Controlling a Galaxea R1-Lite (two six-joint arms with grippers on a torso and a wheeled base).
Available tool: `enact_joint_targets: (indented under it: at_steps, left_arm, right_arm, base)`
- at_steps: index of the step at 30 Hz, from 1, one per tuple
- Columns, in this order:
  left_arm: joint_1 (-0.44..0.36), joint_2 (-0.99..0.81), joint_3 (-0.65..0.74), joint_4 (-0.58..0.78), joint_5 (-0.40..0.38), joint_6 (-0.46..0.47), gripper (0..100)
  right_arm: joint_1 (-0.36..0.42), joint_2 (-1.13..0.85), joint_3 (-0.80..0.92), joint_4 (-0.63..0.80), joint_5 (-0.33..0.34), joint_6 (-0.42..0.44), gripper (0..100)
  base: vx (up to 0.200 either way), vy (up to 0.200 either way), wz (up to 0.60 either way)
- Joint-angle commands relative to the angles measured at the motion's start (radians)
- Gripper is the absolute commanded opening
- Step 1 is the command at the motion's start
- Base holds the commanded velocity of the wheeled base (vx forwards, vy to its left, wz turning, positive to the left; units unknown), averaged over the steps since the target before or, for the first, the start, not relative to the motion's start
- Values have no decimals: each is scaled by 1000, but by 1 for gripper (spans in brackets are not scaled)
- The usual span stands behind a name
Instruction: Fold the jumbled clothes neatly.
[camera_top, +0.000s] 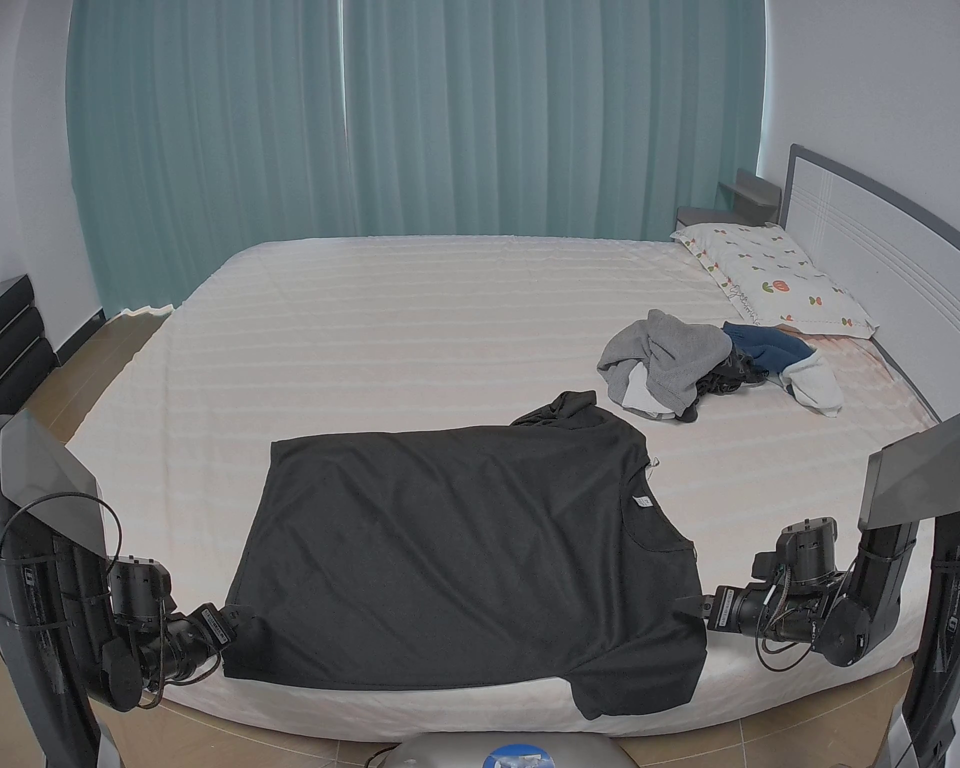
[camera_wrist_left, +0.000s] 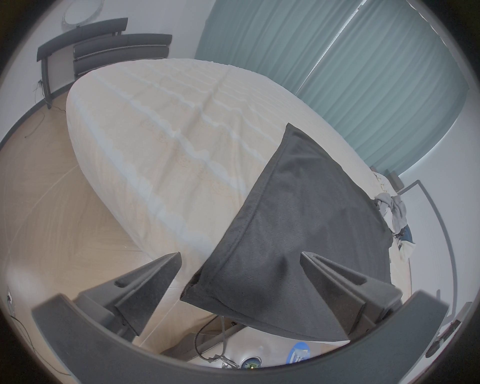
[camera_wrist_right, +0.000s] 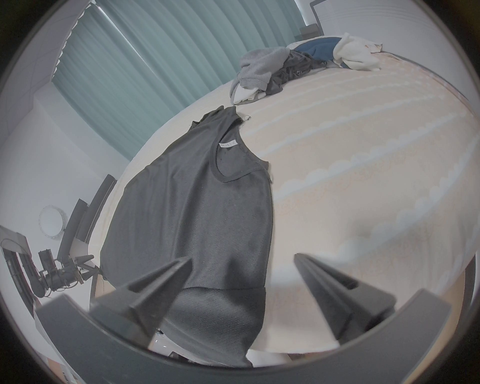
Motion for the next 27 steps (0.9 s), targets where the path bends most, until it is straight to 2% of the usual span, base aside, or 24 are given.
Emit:
enact_joint_targets:
  at_steps: [1,4,17,18,27]
  left_arm:
    - [9,-5,12,-4,-12,-12,100]
    - [9,1,7,-4,-12,-14,100]
    - [6,0,15,-31,-14,-6,100]
    - [6,1,15,-37,-14,-6,100]
    - [8,0,15,-48,-14,-9,100]
  right_arm:
    - [-4,43,-25,-10,0,51,0]
    - [-19,41,-25,-10,-2,76,0]
    - [-26,-11,50,-4,-3,70,0]
    - [-27,-12,51,-5,-3,70,100]
    - [-29,-31,76,-11,1,65,100]
  base:
    - [0,0,0]
    - [0,0,0]
    - [0,0,0]
    - [0,0,0]
    - [0,0,0]
